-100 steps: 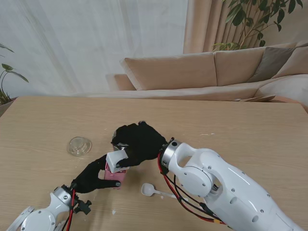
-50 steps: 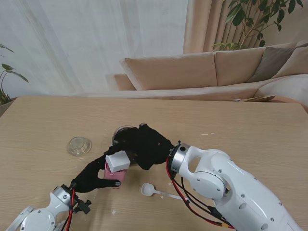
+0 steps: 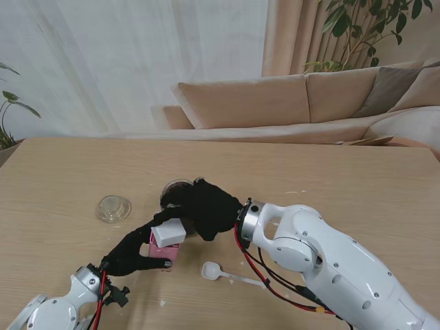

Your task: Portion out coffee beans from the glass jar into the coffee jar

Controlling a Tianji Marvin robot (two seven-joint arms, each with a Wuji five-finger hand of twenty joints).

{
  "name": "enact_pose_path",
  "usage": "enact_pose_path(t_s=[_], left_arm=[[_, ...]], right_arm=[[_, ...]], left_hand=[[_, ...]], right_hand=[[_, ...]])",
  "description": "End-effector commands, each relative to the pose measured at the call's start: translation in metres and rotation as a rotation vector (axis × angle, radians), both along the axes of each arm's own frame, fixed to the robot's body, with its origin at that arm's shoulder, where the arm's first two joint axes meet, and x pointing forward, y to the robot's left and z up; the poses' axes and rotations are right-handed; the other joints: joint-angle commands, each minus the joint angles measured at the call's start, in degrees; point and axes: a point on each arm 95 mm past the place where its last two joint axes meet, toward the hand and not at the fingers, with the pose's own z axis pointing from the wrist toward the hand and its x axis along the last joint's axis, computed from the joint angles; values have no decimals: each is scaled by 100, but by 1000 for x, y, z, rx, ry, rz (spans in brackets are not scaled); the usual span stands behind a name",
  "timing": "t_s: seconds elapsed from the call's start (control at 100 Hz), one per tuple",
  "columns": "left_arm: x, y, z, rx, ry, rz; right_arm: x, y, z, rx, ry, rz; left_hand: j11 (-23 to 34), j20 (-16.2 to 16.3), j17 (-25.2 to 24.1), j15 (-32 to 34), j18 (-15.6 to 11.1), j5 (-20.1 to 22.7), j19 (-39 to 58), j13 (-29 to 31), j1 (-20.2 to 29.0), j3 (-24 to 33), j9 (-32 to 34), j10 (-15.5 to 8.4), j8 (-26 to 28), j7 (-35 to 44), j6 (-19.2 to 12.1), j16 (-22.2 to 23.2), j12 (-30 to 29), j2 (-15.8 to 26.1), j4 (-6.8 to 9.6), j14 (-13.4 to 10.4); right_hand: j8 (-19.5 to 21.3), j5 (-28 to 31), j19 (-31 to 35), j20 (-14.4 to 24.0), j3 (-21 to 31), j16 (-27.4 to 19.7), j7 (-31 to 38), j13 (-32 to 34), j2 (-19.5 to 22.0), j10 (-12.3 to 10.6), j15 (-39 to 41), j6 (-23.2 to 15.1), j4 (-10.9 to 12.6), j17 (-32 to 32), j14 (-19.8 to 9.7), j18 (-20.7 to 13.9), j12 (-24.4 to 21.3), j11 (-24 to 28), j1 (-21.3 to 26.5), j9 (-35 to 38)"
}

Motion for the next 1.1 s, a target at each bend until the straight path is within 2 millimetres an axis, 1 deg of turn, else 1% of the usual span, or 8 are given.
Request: enact_pose_path(t_s=[0.0,0.35,0.51,0.65,0.75,0.88,0.93,1.09], left_arm=[[-3,-4,1,-1,4,-20],[-3,-4,1,-4,10,-25],[-3,-5,2,-3,7,-24],[-3,-5,2,-1,8,-24],[-3,-5,2,0,5,-20],[-2,-4,1,5,-2,-9],[-2,-4,1,7,-4,-5],[-2,-5,1,11,-7,-9]], right_arm=[[0,3,-4,-6,8,6],[3,6,-6,37,-10,21],[3,7,-6,37,0,17],[4,7,-4,34,6,18],[3,7,-2,20,2,13],[-1,5,3,16,35,-16],[-2,4,5,14,56,-26],[-2,5,5,18,123,-56]], left_hand=[[689,119,176,92,-12,324,409,-59,1097,945,414,-552,430,970,-889,67,322,1153,414,-35],[690,121,185,92,-5,330,414,-55,1094,932,419,-548,427,971,-891,64,318,1162,415,-35],[695,121,186,94,-8,333,414,-51,1095,926,424,-547,427,971,-886,64,321,1161,417,-36],[695,126,197,104,-6,332,426,-48,1095,918,419,-546,429,975,-890,66,322,1167,418,-33],[712,147,213,146,-8,340,469,-26,1111,922,431,-533,434,984,-891,94,334,1168,421,-6],[744,179,224,200,-5,356,532,-19,1132,940,452,-528,437,994,-886,161,355,1165,418,15],[751,184,222,202,2,363,542,-21,1134,948,456,-527,439,999,-890,178,359,1164,416,18],[754,187,216,193,0,365,545,-18,1131,964,452,-534,438,999,-895,204,359,1156,410,18]], right_hand=[[113,-98,25,-48,-192,-82,9,-19,-20,-118,82,-82,-246,22,-215,-140,-8,87,82,-212],[627,548,267,62,-1173,51,816,90,341,-138,300,-311,-281,74,-194,-157,221,264,-1074,138],[875,911,298,106,-1733,74,1164,55,902,-44,306,-265,-280,30,-202,-147,296,224,-1665,150],[810,765,308,127,-1887,87,1005,31,881,-12,310,-158,-254,12,-195,-136,313,189,-1749,105],[463,482,300,148,-1906,96,435,18,848,126,296,215,-179,16,-184,-136,360,149,-1742,71],[7,491,289,174,-2154,97,-163,-7,872,385,254,1700,-169,-7,-134,-90,400,106,-2208,178],[-192,562,294,204,-2331,120,-408,-33,969,471,243,2066,-175,-27,-70,-66,430,75,-2477,180],[-491,788,311,259,-2708,178,-729,-5,1246,649,259,2534,-181,-37,22,-63,473,41,-2799,269]])
